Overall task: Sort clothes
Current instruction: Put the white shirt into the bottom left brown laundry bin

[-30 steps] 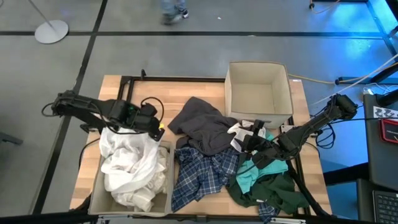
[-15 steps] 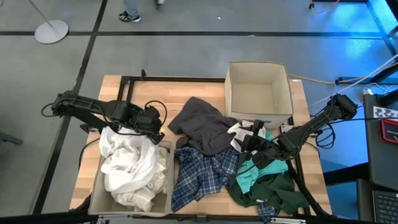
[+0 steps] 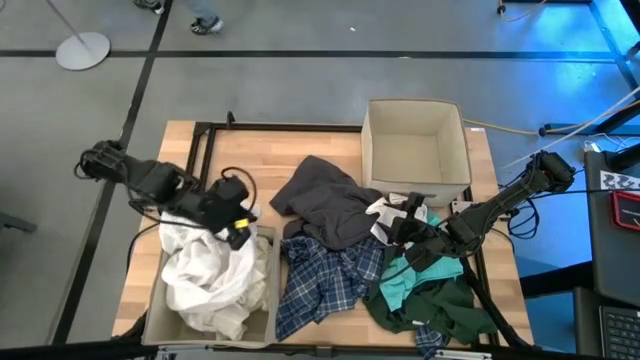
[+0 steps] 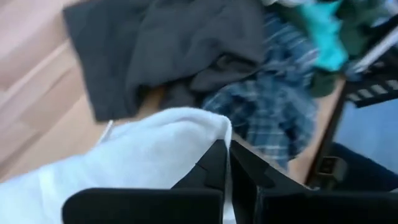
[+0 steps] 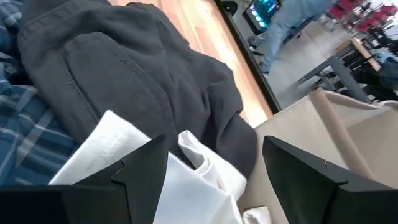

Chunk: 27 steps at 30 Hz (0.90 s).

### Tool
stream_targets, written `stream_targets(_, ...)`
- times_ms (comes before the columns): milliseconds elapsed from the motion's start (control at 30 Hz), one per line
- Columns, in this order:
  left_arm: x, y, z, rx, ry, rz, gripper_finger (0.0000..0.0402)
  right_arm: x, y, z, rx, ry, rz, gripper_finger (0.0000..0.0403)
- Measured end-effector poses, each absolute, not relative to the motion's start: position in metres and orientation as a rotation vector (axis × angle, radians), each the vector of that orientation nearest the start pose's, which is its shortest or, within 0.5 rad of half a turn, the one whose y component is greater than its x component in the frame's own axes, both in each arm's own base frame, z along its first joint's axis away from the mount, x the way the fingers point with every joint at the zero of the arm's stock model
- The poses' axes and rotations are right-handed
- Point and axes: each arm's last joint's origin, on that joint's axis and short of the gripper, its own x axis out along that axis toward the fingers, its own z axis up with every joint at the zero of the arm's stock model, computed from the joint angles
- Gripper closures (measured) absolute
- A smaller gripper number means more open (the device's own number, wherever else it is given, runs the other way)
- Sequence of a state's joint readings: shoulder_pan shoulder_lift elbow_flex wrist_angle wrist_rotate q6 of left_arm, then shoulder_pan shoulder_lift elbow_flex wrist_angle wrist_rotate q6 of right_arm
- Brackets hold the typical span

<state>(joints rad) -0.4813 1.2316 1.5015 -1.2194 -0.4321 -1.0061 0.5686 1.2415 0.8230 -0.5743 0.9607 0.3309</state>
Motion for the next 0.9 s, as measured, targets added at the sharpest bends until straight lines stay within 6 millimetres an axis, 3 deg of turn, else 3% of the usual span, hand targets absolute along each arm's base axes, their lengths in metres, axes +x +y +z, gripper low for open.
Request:
stream_targets(300,0.158,-0.126,0.432,-0.417,0.550,0.240,0.0401,0.206,0.103,0.238,-0.384,0.633,-0.480,0.0139)
stream_targets(667,0.116,-0.149,0.462,-0.371,0.383,0.108,0.0401,0.207,0.104,0.240,-0.363,0.613,-0.481,0.0139)
stream_targets(800,0.107,-0.156,0.460,-0.470,0.413,0.080,0.0401,0.208,0.104,0.240,-0.355,0.606,-0.481,0.0139)
stream_targets(900,0.107,-0.161,0.445,-0.502,0.482,0.142,0.0401,0.208,0.105,0.241,-0.348,0.600,-0.481,0.0139)
